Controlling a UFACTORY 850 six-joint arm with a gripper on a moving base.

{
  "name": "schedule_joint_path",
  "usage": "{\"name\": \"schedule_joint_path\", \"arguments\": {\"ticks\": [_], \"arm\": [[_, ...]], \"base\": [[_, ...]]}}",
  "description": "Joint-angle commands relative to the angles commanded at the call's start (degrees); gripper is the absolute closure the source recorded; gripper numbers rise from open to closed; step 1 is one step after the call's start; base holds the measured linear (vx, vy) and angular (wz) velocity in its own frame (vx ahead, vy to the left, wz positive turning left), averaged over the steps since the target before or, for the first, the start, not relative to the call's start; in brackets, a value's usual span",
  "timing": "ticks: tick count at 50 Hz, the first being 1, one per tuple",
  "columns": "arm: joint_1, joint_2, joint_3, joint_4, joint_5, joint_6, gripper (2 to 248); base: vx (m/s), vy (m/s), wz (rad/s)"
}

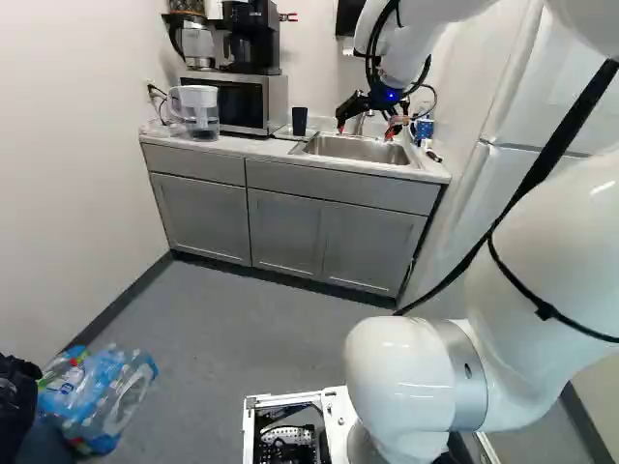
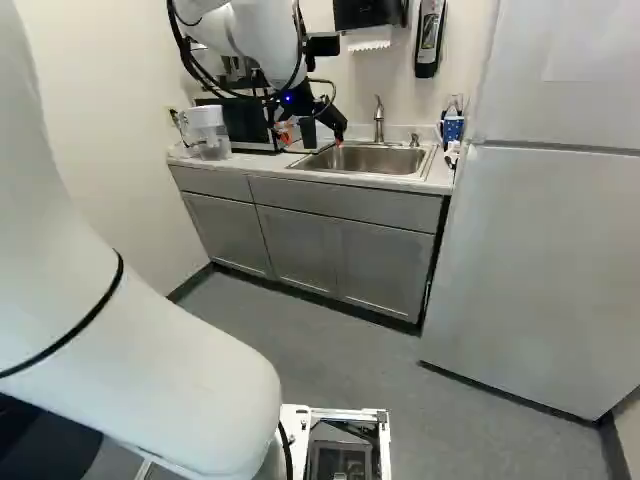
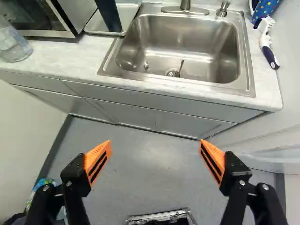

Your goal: Rinse the cup and place it in the tray

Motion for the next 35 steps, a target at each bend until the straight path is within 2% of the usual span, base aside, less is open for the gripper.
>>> {"name": "schedule_joint_path", "arguments": {"ticks": [18,35], "arm": [[0.17,0.15,1.13,-0.09,1.57,0.06,3],[0.54,0.47,3.61,-0.28,5.00,0.18,3]], "base": [[0.000,0.000,0.000],[0.000,0.000,0.000]]}}
